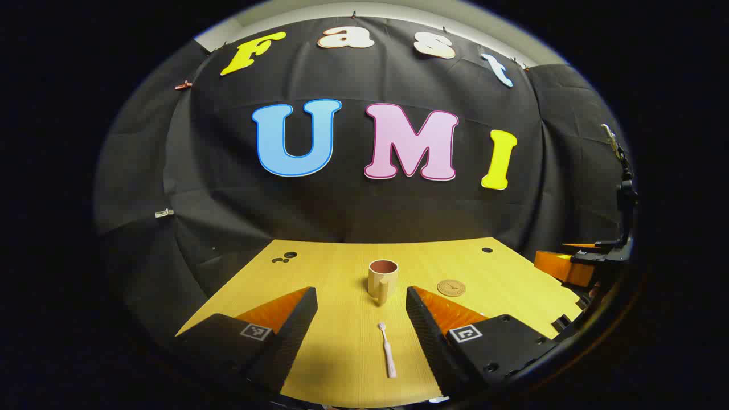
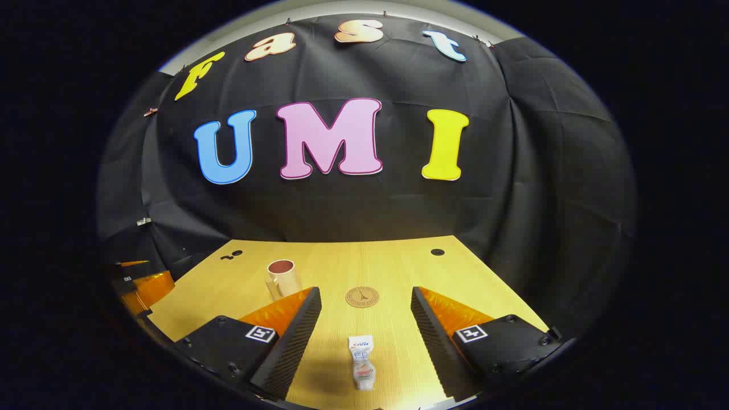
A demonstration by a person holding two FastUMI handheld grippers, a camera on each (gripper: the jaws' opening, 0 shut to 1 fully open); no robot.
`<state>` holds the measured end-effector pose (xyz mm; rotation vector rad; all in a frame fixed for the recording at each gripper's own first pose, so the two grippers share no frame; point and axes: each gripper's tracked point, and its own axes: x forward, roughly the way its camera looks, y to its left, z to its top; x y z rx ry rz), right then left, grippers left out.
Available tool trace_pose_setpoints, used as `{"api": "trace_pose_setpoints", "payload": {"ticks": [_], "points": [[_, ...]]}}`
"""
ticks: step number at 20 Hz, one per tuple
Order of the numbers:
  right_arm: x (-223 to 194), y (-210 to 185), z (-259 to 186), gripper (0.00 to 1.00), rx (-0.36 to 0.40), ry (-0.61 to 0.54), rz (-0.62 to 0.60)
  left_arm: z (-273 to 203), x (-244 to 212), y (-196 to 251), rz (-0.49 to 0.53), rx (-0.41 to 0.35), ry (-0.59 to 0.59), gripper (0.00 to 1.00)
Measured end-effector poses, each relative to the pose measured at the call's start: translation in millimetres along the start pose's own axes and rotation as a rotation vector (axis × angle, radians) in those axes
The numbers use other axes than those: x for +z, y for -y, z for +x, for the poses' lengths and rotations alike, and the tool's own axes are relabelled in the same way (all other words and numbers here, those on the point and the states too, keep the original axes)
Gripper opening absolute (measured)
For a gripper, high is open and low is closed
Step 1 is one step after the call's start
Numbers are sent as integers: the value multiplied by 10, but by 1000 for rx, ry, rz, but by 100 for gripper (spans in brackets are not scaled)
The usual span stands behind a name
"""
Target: Put the toothbrush and toothpaste on the desktop into the cup, then pick up the cup and place it on the coaster on the desktop.
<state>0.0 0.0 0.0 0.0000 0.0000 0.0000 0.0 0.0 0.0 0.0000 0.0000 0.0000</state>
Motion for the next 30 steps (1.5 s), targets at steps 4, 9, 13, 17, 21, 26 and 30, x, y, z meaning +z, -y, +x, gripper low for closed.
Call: {"api": "trace_pose_setpoints", "payload": {"ticks": [4, 9, 13, 17, 21, 26, 30], "points": [[-60, 9, 43, 97, -1, -23, 4, 13, 12, -15, 19, 3, 10, 97], [-108, 0, 89, 97, 0, -45, 6, 54, -49, -8, 0, -7, -12, 97], [-119, -29, 143, 97, 4, -53, 7, 93, -160, -58, -55, 3, -52, 97], [-213, -38, 212, 97, 8, -84, 6, 141, -182, -148, -72, 29, -65, 97], [-320, -36, 327, 97, 5, -136, 9, 186, -215, -197, -75, 47, -81, 97], [-458, -30, 457, 97, 4, -193, 21, 238, -285, -263, -82, 79, -107, 97], [-752, 34, 646, 97, 9, -273, -16, 280, -407, -296, -95, 110, -153, 97]]}}
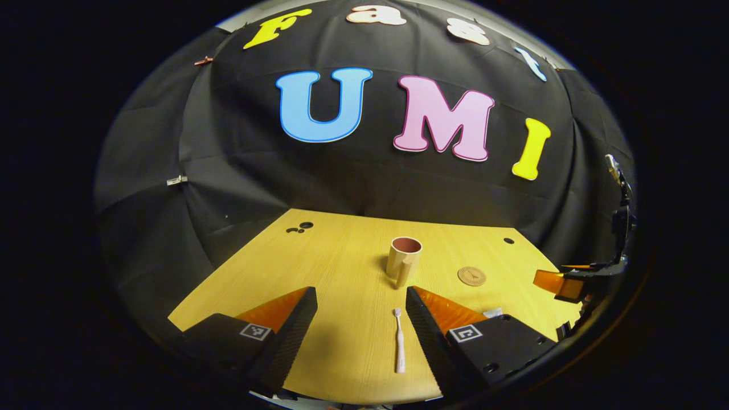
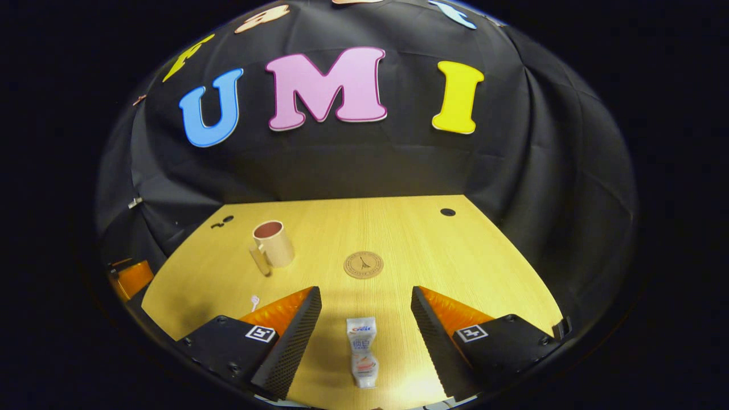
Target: Put the toothbrush and toothpaste on the desktop into the cup, then pick up the cup and place it on the coaster on the desktop.
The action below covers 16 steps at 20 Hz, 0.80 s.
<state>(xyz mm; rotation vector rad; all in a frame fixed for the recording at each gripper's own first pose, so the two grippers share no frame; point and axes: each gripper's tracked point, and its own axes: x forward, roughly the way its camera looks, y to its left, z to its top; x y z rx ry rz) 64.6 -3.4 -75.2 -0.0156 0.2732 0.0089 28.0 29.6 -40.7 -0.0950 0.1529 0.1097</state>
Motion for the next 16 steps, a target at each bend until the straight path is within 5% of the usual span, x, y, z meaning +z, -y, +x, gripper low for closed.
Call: {"api": "trace_pose_setpoints", "payload": {"ticks": [16], "points": [[-1348, -33, 549, 98, 40, -425, -55, -51, -505, -87, -4, 104, -160, 97]]}}
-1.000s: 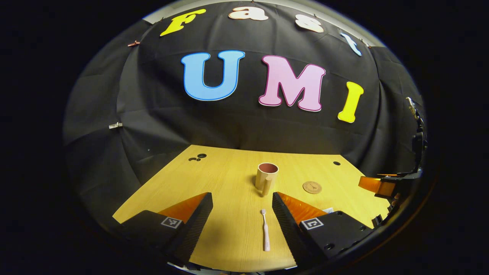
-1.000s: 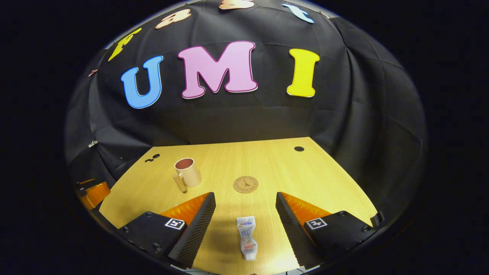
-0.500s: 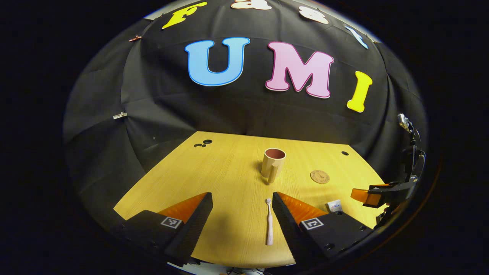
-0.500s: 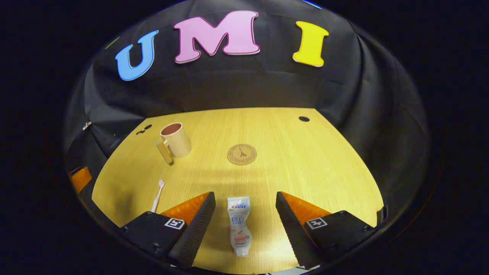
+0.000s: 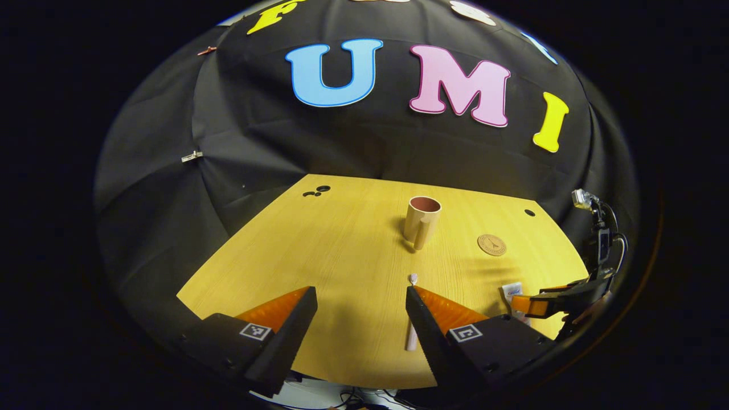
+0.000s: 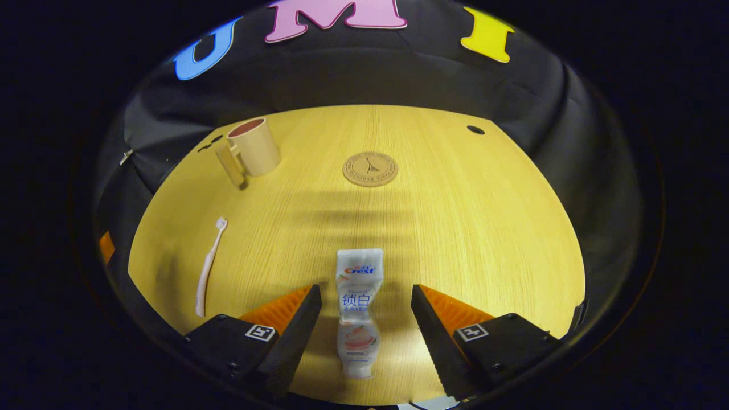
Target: Put the toothbrush and toothpaste on the desktop into the cup, then pick up the cup and place it on the coaster on the desktop.
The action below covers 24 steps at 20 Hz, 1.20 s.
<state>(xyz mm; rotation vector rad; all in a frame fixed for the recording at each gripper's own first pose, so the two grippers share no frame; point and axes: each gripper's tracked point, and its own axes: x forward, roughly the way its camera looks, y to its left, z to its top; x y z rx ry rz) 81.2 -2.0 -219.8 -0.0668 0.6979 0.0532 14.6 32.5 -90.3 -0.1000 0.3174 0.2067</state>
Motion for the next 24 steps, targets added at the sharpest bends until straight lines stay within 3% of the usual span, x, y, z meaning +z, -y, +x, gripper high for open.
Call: {"api": "trace_pose_setpoints", "payload": {"ticks": [10, 12, 13, 16, 17, 20, 21, 22, 24], "points": [[-228, 17, 166, 95, -10, -97, 3, -9, -89, 27, 18, 7, -23, 98], [-231, 18, 170, 86, -11, -107, 2, -13, -88, 35, 22, 6, -23, 97], [-224, 7, 186, 74, -14, -107, 1, -16, -87, 36, 24, 4, -24, 98], [-215, -20, 182, 56, -11, -122, -4, -14, -111, 45, 30, 0, -25, 97], [-229, -29, 213, 43, -13, -133, -10, -13, -104, 52, 31, -1, -26, 98], [-217, -23, 196, 45, -8, -184, -12, -23, -123, 68, 38, -9, -19, 98], [-220, -23, 192, 41, -6, -198, -10, -22, -116, 82, 39, -12, -17, 98], [-210, -21, 204, 45, -2, -196, -13, -25, -129, 93, 39, -16, -15, 98], [-221, -29, 197, 35, 15, -190, -41, -18, -139, 97, 44, -19, -17, 98]]}}
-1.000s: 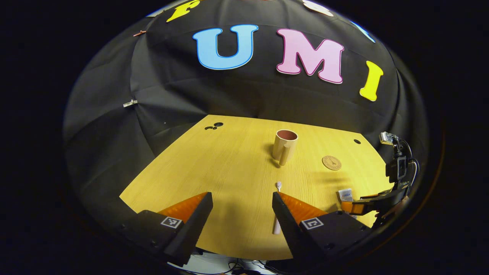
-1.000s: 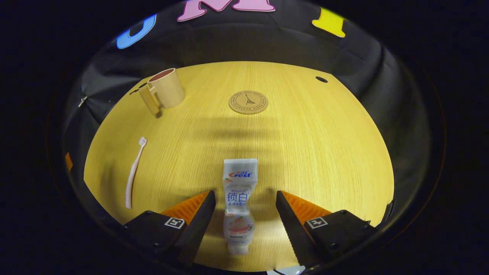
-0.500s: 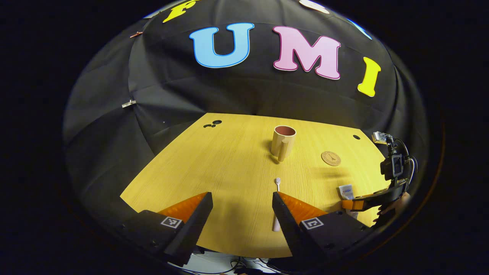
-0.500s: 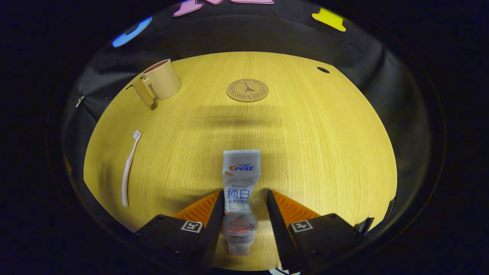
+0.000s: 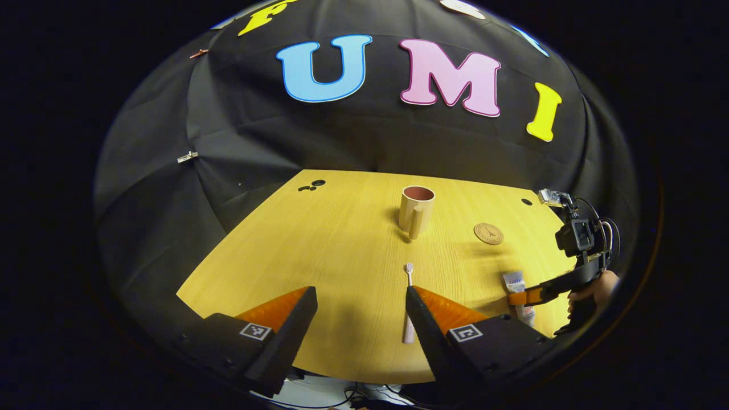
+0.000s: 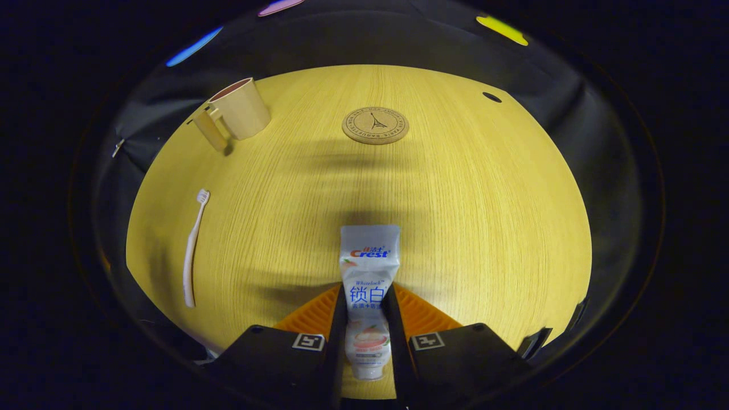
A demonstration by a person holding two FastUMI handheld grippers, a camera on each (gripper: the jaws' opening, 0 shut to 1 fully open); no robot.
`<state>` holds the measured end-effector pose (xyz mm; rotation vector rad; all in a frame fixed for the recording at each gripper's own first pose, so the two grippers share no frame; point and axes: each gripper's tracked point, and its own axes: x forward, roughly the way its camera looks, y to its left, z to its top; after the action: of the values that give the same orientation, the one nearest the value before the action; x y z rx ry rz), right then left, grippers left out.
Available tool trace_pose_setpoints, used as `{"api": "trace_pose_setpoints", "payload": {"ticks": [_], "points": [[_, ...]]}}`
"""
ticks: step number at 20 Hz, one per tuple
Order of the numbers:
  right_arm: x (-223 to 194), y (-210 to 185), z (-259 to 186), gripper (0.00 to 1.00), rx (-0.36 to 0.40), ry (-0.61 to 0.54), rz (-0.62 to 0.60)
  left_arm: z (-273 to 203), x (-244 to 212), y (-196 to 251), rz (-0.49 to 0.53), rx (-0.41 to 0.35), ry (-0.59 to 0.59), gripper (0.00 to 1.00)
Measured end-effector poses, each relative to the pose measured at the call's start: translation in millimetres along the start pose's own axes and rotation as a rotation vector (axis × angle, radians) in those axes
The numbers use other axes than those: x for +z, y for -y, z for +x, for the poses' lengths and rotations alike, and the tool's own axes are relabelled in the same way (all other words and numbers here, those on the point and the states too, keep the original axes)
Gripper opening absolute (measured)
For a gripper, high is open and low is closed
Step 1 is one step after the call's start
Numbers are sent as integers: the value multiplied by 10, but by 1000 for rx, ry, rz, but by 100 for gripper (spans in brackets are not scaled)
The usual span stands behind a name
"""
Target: Put the toothbrush and toothpaste on the desktop into the cup, then pick up the cup and place it on the coaster on the desktop.
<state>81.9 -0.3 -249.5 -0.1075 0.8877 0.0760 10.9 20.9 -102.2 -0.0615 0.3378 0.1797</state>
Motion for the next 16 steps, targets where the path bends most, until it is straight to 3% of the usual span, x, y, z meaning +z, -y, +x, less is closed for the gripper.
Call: {"api": "trace_pose_setpoints", "payload": {"ticks": [10, 16], "points": [[39, 164, -149, 30, 30, 27, -22, 162, -159, 158, -10, -53, -68, 98], [160, 275, -382, 30, 72, 89, 7, 512, -353, 399, 69, -119, -172, 98]]}}
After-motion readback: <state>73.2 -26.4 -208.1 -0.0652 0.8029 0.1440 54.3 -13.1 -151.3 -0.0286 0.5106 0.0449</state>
